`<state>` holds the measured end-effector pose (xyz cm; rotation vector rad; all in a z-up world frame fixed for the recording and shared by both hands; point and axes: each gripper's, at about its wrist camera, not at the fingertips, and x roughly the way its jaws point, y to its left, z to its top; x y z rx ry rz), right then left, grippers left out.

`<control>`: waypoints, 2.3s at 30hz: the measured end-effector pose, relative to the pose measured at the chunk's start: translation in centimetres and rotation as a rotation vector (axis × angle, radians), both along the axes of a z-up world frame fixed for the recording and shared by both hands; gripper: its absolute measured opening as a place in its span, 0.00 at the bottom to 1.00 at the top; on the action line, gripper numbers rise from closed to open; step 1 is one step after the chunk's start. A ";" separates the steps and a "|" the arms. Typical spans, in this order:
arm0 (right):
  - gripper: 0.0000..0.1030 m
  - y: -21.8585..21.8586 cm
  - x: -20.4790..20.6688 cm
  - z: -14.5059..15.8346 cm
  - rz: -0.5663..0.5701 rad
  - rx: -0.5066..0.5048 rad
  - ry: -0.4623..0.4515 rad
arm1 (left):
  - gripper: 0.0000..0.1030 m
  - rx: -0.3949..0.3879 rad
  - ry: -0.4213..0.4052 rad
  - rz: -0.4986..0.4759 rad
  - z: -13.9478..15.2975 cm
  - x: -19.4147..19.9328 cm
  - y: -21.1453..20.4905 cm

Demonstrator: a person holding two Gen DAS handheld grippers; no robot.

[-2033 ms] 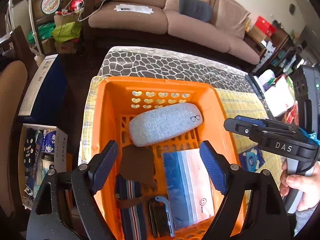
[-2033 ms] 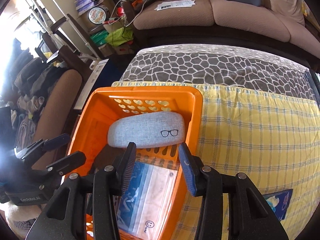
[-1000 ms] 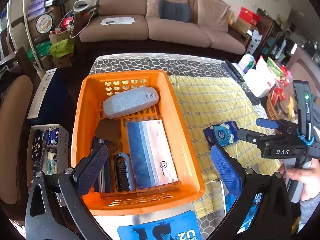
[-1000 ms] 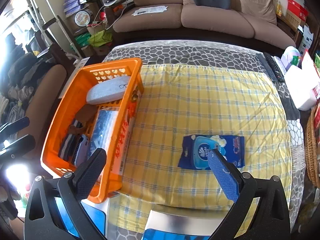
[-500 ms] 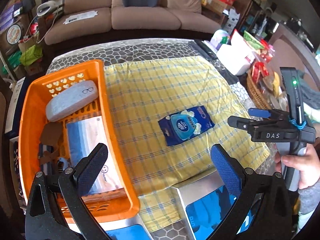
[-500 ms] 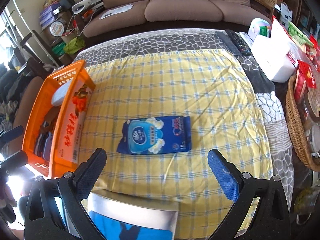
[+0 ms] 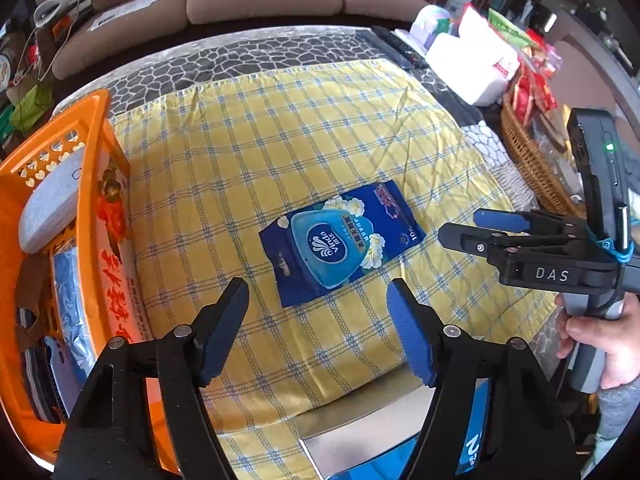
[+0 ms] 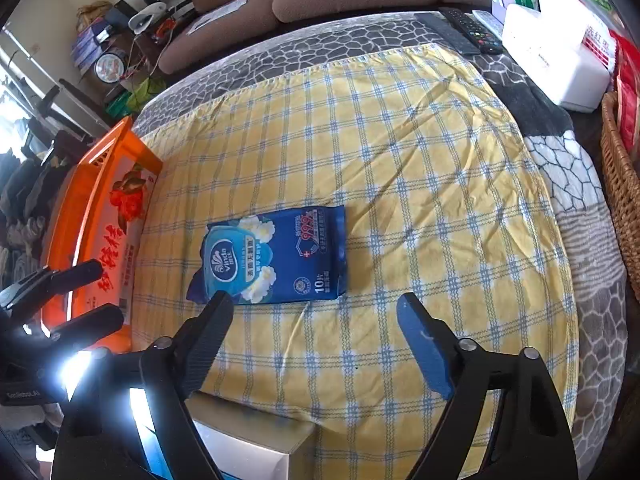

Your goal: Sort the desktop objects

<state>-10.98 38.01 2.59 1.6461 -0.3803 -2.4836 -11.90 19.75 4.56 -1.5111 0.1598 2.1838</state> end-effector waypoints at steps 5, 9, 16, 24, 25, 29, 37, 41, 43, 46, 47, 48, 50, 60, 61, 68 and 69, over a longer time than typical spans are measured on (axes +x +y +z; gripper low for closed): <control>0.61 0.6 -0.9 -1.7 0.007 -0.018 -0.010 | 0.63 -0.012 -0.030 0.019 -2.3 -1.2 0.7; 0.59 1.0 -1.8 -3.0 0.001 -0.025 -0.023 | 0.63 -0.020 -0.058 0.045 -4.2 -2.3 0.7; 0.62 1.1 -3.0 -4.8 -0.009 -0.036 -0.045 | 0.65 -0.011 -0.101 0.072 -6.3 -3.7 0.7; 0.62 0.3 -3.6 -5.7 0.007 -0.044 -0.053 | 0.65 -0.001 -0.139 0.055 -8.1 -4.2 1.5; 0.62 0.1 -3.7 -5.7 0.012 -0.043 -0.054 | 0.65 0.010 -0.142 0.054 -8.1 -4.2 1.5; 0.49 -0.6 -3.9 -5.8 0.033 -0.065 -0.050 | 0.65 0.023 -0.138 0.040 -8.2 -4.0 2.0; 0.44 -1.8 -3.7 -4.7 0.060 -0.069 -0.037 | 0.61 0.022 -0.112 -0.006 -7.0 -3.1 3.4; 0.43 -2.6 -3.5 -4.7 0.079 -0.004 -0.052 | 0.61 -0.013 -0.085 0.004 -6.8 -3.1 3.0; 0.44 -2.4 -3.4 -5.0 0.070 0.028 -0.059 | 0.60 -0.036 -0.060 0.053 -6.8 -3.5 1.9; 0.45 -1.0 -3.3 -5.4 0.018 -0.035 -0.060 | 0.61 0.008 -0.121 0.107 -7.8 -4.3 0.3; 0.46 -0.8 -3.3 -5.6 0.008 -0.052 -0.061 | 0.61 0.027 -0.142 0.108 -8.1 -4.4 0.1; 0.48 -0.6 -3.3 -5.8 0.002 -0.068 -0.063 | 0.61 0.051 -0.158 0.108 -8.4 -4.5 0.0; 0.50 -0.4 -3.3 -6.0 -0.008 -0.105 -0.066 | 0.61 0.083 -0.185 0.089 -8.7 -4.3 0.4; 0.44 -0.8 -3.0 -5.3 -0.004 -0.157 -0.047 | 0.58 0.086 -0.147 0.031 -7.2 -3.2 2.9; 0.45 -1.1 -3.0 -5.2 0.002 -0.141 -0.048 | 0.58 0.080 -0.140 0.027 -7.0 -3.1 3.0; 0.44 -1.6 -2.5 -3.8 0.004 -0.141 -0.026 | 0.58 0.104 -0.105 0.025 -4.3 -2.7 2.2; 0.44 -1.7 -2.5 -3.3 0.006 -0.143 -0.021 | 0.58 0.114 -0.098 0.023 -3.6 -2.6 2.0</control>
